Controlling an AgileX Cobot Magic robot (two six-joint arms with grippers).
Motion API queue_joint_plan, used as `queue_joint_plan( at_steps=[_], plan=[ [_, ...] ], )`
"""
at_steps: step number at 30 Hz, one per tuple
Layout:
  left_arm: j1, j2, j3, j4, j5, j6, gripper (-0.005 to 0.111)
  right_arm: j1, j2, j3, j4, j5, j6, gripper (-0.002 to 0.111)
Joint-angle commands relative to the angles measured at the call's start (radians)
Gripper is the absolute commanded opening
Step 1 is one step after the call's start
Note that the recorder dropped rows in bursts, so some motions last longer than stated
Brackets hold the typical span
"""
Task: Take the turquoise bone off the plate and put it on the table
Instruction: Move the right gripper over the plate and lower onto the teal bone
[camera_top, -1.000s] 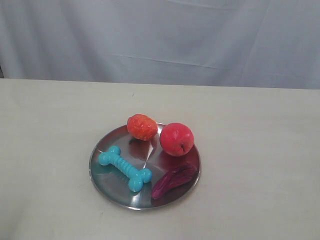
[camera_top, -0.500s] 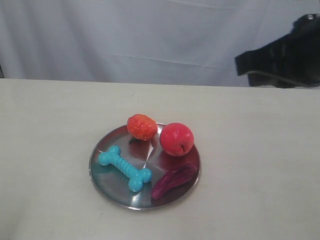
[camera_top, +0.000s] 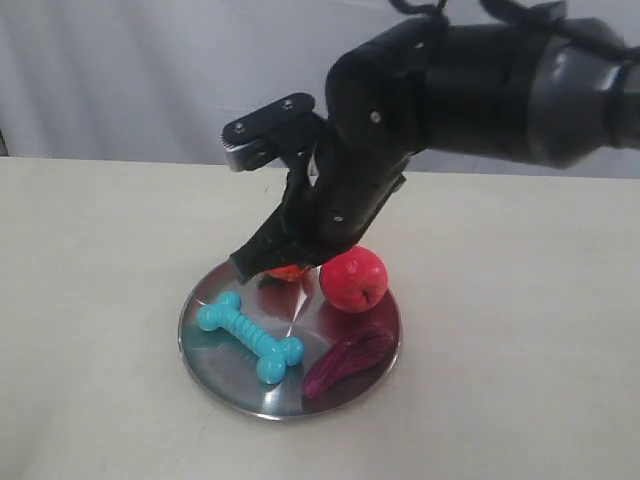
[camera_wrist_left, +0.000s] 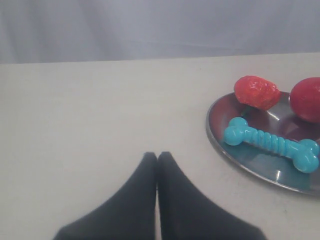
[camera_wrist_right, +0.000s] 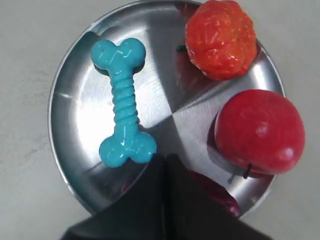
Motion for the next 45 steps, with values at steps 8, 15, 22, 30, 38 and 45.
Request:
queue_joint_plan(
  at_steps=[8, 15, 22, 30, 38, 45],
  plan=[
    [-0.003, -0.001, 0.003, 0.000, -0.001, -0.002, 0.000, 0.054, 0.204, -0.085, -0.020, -0.097, -0.017, -0.001],
    [-0.003, -0.001, 0.003, 0.000, -0.001, -0.002, 0.000, 0.054, 0.216, -0.085, -0.020, -0.102, -0.017, -0.001],
    [-0.003, -0.001, 0.003, 0.000, -0.001, -0.002, 0.000, 0.054, 0.216, -0.085, -0.009, -0.109, -0.009, 0.028],
    [-0.003, -0.001, 0.003, 0.000, -0.001, -0.002, 0.000, 0.054, 0.221, -0.085, 0.008, -0.146, -0.009, 0.053],
    [-0.003, -0.001, 0.003, 0.000, -0.001, -0.002, 0.000, 0.054, 0.274, -0.085, 0.008, -0.209, -0.009, 0.053],
    [-0.003, -0.001, 0.003, 0.000, -0.001, -0.002, 0.000, 0.054, 0.310, -0.085, 0.008, -0.245, -0.009, 0.053]
  ],
)
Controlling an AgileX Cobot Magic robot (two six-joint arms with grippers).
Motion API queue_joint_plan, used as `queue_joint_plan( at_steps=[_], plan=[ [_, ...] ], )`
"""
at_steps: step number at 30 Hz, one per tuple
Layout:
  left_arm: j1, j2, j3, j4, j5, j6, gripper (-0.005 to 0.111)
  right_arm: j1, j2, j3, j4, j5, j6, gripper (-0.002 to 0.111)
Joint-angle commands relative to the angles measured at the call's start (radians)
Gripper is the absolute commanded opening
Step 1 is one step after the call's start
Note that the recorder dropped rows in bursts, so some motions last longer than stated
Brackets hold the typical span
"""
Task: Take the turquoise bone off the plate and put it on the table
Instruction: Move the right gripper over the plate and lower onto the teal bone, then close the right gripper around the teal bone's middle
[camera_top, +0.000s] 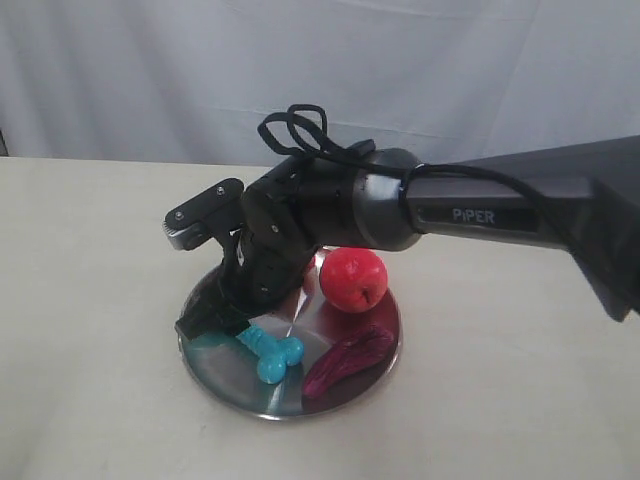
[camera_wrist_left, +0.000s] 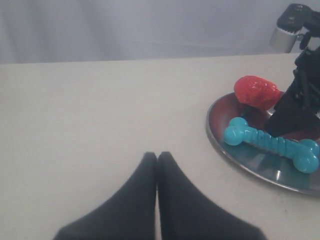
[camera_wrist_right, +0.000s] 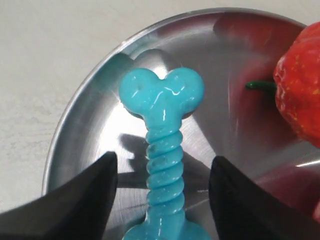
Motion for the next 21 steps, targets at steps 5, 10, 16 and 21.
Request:
queue_joint_plan(
  at_steps=[5, 10, 16, 21],
  plan=[
    [-0.003, -0.001, 0.003, 0.000, -0.001, -0.002, 0.000, -0.001, 0.048, -0.006, -0.010, -0.033, 0.000, 0.053],
    [-0.003, -0.001, 0.003, 0.000, -0.001, -0.002, 0.000, -0.001, 0.065, -0.006, -0.010, -0.062, 0.002, 0.053],
    [-0.003, -0.001, 0.003, 0.000, -0.001, -0.002, 0.000, -0.001, 0.065, -0.006, -0.010, -0.074, 0.006, 0.053],
    [-0.003, -0.001, 0.003, 0.000, -0.001, -0.002, 0.000, -0.001, 0.065, -0.006, -0.027, -0.074, 0.006, 0.053]
  ],
)
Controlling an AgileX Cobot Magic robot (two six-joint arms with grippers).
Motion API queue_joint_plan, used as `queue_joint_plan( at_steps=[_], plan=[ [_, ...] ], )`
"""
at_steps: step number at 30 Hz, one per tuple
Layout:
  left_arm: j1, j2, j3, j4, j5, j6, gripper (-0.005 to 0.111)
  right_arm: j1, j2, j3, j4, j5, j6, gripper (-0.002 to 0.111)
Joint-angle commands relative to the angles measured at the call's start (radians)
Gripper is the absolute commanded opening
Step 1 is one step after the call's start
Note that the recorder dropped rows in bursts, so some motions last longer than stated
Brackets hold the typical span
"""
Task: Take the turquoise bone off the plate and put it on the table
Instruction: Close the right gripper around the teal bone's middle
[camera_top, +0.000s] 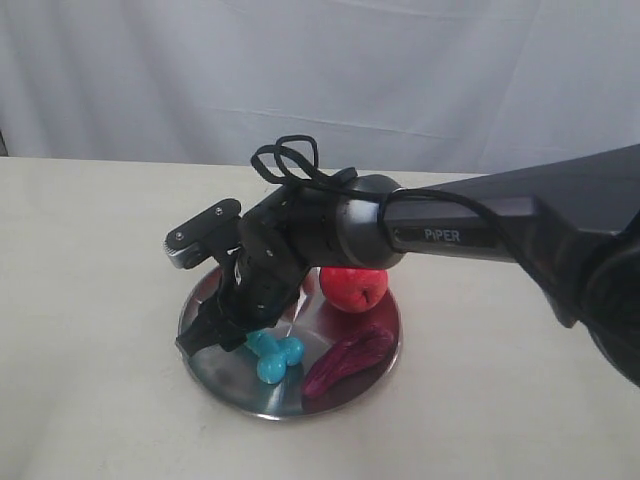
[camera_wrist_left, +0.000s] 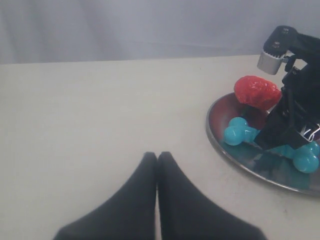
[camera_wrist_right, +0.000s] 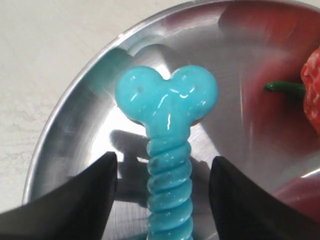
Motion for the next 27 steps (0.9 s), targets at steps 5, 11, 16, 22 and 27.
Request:
queue_joint_plan(
  at_steps=[5, 11, 16, 22, 27],
  plan=[
    [-0.003, -0.001, 0.003, 0.000, -0.001, -0.002, 0.000, -0.001, 0.002, -0.004, -0.025, -0.014, 0.003, 0.053],
    [-0.003, -0.001, 0.003, 0.000, -0.001, -0.002, 0.000, -0.001, 0.006, -0.004, -0.025, -0.003, 0.003, 0.053],
    [-0.003, -0.001, 0.003, 0.000, -0.001, 0.001, 0.000, -0.001, 0.023, -0.004, -0.025, -0.003, 0.003, 0.053],
    [-0.003, -0.001, 0.003, 0.000, -0.001, 0.001, 0.000, -0.001, 0.049, -0.004, -0.025, -0.020, 0.013, 0.053],
    [-0.003, -0.001, 0.003, 0.000, -0.001, 0.001, 0.000, -0.001, 0.047, -0.004, -0.027, -0.021, 0.013, 0.043]
  ],
)
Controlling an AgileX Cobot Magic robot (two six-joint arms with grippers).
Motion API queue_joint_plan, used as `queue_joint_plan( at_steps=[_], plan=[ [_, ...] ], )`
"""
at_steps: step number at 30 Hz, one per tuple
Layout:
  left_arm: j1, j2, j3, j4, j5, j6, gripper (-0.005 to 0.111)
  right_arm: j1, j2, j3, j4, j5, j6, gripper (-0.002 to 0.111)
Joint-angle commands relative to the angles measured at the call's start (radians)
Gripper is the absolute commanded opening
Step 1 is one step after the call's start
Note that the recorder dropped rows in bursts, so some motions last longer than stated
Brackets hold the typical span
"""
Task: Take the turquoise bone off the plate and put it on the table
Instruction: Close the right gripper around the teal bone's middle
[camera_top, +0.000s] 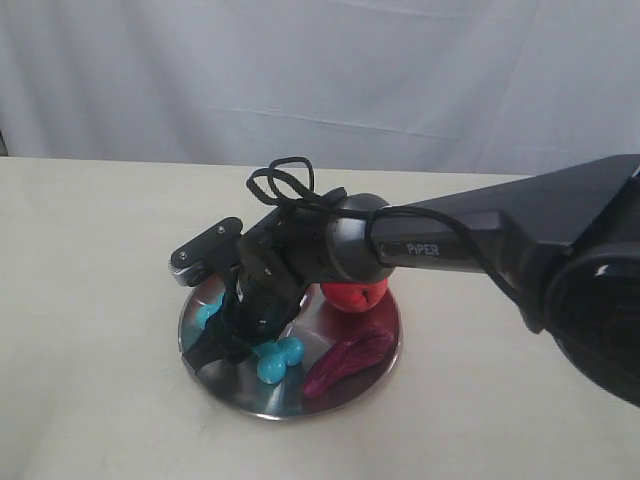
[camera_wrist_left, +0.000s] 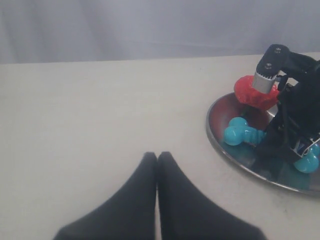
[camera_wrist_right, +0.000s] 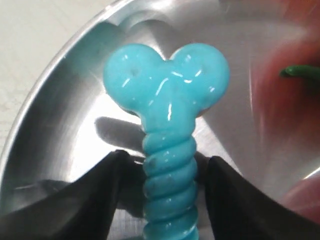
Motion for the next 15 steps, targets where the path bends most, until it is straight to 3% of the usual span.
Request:
queue_joint_plan(
  at_steps=[1, 3, 6, 15],
  plan=[
    [-0.003, -0.001, 0.003, 0.000, -0.001, 0.001, 0.000, -0.001, -0.004, -0.004, -0.012, -0.005, 0.003, 0.039],
    [-0.003, -0.001, 0.003, 0.000, -0.001, 0.001, 0.000, -0.001, -0.004, -0.004, -0.012, -0.005, 0.003, 0.028],
    [-0.003, -0.001, 0.003, 0.000, -0.001, 0.001, 0.000, -0.001, -0.004, -0.004, -0.012, -0.005, 0.003, 0.001],
    [-0.003, -0.001, 0.003, 0.000, -0.001, -0.002, 0.000, -0.001, -0.054, -0.004, -0.035, -0.008, 0.003, -0.001]
  ],
)
